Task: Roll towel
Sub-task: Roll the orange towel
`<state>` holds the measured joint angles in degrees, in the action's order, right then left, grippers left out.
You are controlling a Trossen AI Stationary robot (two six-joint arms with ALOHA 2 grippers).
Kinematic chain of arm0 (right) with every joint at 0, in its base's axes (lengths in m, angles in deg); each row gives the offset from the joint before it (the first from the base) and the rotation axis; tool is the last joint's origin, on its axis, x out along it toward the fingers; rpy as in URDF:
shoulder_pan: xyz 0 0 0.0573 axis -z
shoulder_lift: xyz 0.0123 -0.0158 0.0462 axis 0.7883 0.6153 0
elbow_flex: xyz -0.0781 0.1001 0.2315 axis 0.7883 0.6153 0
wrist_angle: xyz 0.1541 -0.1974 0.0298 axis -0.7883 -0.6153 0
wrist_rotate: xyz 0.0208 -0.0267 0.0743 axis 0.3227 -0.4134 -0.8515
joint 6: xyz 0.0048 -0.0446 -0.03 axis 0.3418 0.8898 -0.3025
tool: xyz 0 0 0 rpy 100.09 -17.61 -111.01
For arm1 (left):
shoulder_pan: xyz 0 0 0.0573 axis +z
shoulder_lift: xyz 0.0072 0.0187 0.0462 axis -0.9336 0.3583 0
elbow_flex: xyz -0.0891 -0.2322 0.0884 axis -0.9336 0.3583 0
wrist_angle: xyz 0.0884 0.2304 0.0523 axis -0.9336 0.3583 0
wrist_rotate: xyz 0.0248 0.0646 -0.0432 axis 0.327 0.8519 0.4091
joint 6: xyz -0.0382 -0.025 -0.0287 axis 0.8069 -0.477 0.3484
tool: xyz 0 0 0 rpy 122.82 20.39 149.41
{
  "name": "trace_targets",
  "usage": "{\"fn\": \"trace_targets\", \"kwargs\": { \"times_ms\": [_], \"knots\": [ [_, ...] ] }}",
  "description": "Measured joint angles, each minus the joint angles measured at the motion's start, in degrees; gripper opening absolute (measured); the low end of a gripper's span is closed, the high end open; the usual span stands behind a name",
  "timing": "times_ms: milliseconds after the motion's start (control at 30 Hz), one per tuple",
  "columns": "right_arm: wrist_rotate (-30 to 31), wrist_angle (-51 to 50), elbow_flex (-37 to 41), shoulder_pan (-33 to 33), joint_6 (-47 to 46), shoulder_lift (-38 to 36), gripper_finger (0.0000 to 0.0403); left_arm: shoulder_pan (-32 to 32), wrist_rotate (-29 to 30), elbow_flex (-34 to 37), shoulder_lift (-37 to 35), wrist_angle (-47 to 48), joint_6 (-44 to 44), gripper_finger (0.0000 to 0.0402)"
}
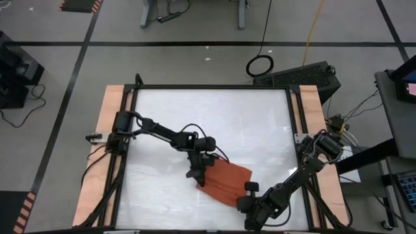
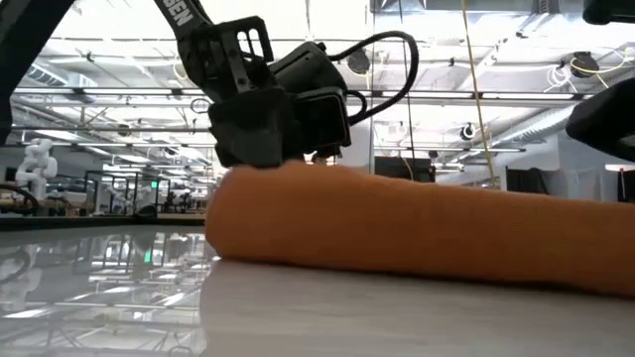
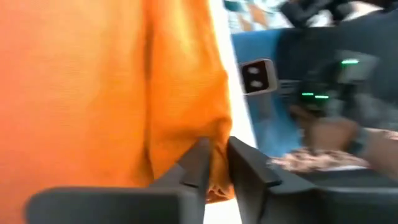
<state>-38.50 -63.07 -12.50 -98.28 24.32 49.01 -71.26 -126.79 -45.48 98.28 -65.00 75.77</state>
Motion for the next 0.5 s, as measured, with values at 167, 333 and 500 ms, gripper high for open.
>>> {"fn": "trace_targets", "kwargs": {
  "times_ms": [167, 333, 500],
  "knots": [
    [-1.71, 0.58, 0.0, 0.51, -3.03, -0.04, 0.0005, 0.45, 10.86, 0.32, -3.59, 1.56, -5.52, 0.0167],
    [-1.71, 0.53, 0.0, 0.51, -6.58, -0.04, 0.0003, -0.24, 23.95, 0.15, -10.39, 7.84, -15.98, 0.0226],
    [-1.67, 0.53, 0.02, 0.51, -9.38, -0.04, 0.0002, -3.13, 34.3, 0.12, -16.62, 12.06, -26.07, 0.0229]
  ]
}}
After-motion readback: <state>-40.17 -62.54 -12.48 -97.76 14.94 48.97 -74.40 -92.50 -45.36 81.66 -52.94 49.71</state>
